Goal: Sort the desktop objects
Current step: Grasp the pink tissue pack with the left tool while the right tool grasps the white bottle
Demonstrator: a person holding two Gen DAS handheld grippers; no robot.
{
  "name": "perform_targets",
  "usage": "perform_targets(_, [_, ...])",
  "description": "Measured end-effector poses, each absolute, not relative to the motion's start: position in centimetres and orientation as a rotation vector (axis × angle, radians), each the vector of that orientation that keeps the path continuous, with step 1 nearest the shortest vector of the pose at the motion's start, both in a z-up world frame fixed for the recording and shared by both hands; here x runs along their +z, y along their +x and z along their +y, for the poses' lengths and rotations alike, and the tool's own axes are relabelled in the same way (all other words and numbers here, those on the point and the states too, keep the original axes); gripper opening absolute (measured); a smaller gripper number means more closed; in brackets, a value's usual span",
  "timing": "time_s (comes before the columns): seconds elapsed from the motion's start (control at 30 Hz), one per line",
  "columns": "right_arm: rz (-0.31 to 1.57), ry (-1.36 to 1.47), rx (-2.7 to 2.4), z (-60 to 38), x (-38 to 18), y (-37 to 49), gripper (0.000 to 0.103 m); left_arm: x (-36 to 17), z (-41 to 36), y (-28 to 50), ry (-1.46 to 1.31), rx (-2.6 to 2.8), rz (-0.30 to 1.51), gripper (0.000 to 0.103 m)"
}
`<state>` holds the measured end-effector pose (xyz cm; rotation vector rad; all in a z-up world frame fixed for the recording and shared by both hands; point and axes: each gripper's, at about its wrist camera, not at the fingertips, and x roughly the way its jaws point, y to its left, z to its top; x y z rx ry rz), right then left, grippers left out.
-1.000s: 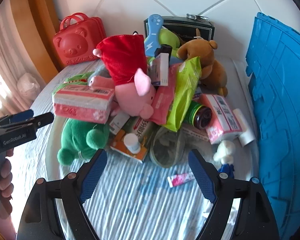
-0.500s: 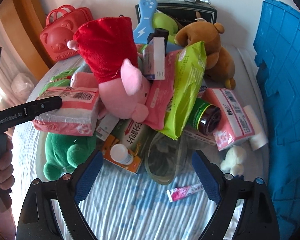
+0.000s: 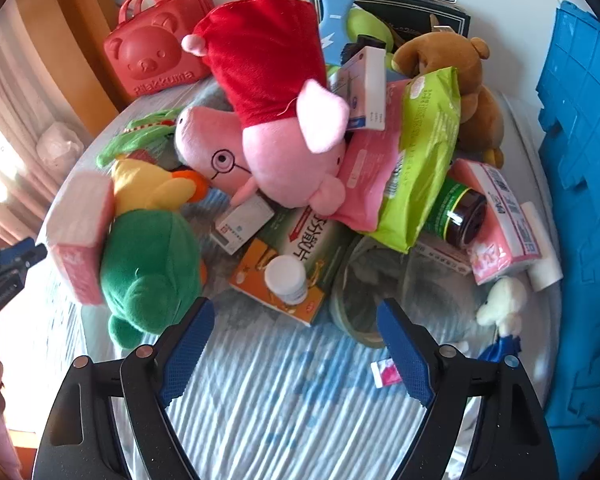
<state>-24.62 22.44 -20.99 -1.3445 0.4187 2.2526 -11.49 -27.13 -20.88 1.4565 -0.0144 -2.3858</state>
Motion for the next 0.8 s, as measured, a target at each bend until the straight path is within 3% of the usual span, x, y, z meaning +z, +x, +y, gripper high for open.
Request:
perform_targets(0.1, [0.412,-1.351,2.251,21.8,-21.1,-24.8,0.085,-21.5,-28.0,-10.9,1.495,-2.367,0.082,0.03])
perform_targets(0.23, [0.409,-1.348,2.247,21.3,-21.0,-24.9,0.089,-20.2,-26.9,-9.7,1.471,-2.435,0.061,0.043])
perform_targets(0.53, [0.402,-1.342,2.254,20.6,-20.7,-24.8,0.096,-17.0,-24.1,-8.6,1.365,-2.529,0.235,0.05])
perform_targets(0.63, [0.403,-1.335,2.248,20.8,-20.6,-24.1,0.102,-17.6,-22.3,-8.6,1.344,-2.488,0.249,0.063])
perform_targets(0.8, [0.399,-1.354,2.253,21.8,-20.7,-23.0,0.102,-20.9,-21.4,-10.7,1.293,-2.309,0.309,0.065])
